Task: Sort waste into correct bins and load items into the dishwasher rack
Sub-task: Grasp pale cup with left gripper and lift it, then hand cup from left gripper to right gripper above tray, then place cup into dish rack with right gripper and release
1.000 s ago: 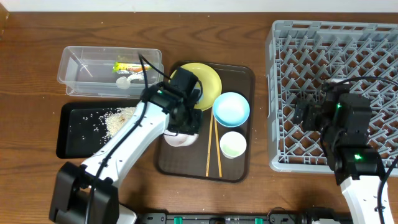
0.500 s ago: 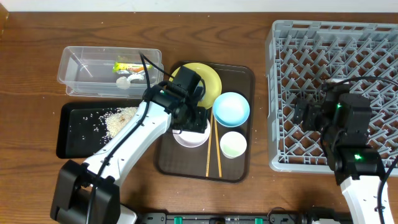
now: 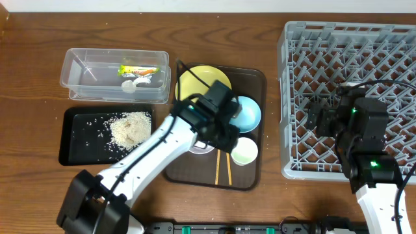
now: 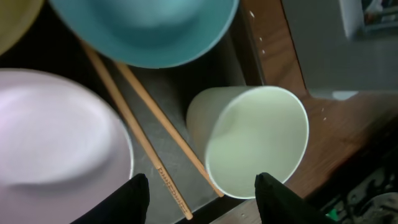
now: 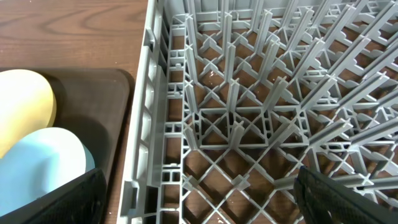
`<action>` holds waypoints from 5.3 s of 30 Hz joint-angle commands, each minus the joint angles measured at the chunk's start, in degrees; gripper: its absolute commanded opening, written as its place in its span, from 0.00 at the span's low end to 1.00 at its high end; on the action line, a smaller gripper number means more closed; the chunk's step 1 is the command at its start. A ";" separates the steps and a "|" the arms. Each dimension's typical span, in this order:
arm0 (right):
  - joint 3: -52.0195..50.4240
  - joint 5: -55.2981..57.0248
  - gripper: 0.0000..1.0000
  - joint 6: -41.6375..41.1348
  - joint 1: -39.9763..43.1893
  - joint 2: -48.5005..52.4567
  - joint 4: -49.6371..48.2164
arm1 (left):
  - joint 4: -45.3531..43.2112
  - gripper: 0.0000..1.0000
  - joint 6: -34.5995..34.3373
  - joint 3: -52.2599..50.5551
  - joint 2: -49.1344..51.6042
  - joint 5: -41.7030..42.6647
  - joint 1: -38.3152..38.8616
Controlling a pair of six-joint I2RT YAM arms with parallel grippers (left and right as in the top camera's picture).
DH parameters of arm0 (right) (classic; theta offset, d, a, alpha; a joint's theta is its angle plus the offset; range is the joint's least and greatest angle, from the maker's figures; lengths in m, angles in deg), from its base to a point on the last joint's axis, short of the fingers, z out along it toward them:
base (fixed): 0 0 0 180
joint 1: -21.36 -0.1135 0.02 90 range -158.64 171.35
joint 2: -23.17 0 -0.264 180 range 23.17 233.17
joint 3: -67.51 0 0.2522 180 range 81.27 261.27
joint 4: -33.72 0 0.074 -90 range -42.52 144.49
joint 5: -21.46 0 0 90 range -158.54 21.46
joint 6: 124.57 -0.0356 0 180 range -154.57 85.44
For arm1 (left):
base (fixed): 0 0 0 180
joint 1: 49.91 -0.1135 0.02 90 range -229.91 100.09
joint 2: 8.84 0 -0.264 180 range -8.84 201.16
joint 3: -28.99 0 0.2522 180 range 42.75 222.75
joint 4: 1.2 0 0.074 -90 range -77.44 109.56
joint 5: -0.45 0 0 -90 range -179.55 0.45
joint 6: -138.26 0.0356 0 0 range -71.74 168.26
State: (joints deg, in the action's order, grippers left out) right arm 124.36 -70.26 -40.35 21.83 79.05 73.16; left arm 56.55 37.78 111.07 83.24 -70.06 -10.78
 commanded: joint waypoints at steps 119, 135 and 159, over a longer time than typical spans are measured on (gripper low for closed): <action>25.92 -17.81 0.01 4.98 5.64 18.05 12.96 | -6.03 0.55 -9.46 3.19 -5.84 10.60 -23.17; 33.44 7.26 0.01 -0.76 18.91 20.96 35.87 | -3.32 0.55 -9.49 3.17 -6.99 8.07 -23.17; 33.22 4.02 0.84 -3.41 21.90 36.41 43.32 | -3.26 0.61 -9.46 3.17 -6.99 8.02 -23.17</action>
State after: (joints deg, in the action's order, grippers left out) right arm 156.69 -64.42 -43.41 43.05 114.78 116.48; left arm 53.10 27.53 113.58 76.35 -61.47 -33.79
